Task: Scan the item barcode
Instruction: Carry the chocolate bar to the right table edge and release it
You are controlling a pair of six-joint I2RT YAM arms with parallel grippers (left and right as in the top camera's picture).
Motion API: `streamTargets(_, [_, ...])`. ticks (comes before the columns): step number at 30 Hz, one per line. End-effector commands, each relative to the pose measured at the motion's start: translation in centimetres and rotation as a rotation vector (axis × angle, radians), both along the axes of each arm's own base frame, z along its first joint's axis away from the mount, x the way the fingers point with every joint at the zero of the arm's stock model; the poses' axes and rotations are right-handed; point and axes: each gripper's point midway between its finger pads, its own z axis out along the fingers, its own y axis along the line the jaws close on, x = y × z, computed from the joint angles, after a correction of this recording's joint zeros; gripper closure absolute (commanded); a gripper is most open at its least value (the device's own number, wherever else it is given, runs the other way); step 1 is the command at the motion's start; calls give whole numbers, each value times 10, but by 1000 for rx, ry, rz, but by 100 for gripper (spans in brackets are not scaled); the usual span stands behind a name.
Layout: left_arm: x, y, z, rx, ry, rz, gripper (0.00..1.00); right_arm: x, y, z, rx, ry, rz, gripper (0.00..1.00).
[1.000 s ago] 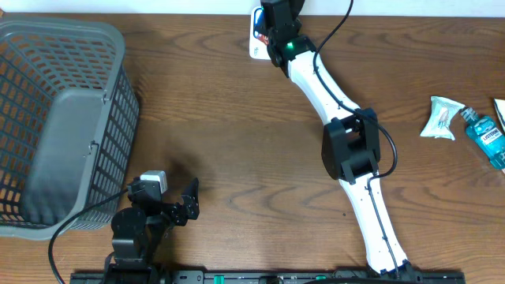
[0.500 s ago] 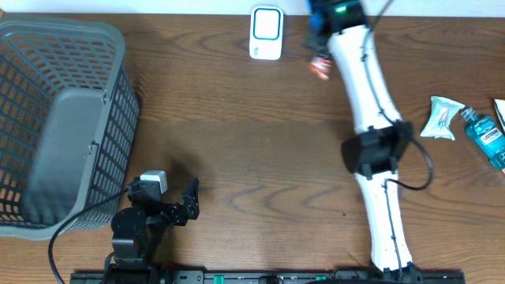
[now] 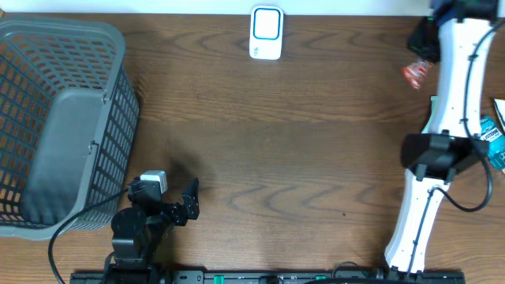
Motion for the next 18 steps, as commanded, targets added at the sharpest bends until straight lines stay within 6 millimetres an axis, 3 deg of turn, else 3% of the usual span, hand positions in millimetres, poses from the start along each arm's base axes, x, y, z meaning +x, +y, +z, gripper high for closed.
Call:
streamTargets(1, [-2, -1, -5, -2, 15, -6, 3, -30, -29, 5, 4, 64, -22, 99])
streamTargets(7, [-2, -1, -5, -2, 15, -7, 4, -121, -87, -23, -9, 249, -402, 99])
streamTargets(10, [-2, -1, -5, -2, 15, -7, 4, -163, -115, -41, -101, 305, -624, 99])
streamTargets(13, [-2, -1, -5, -2, 15, -7, 4, -170, -128, -71, -124, 306, -682, 99])
streamTargets(18, [-2, -1, -5, -2, 15, -6, 4, -173, -127, -139, -122, 297, -688, 99])
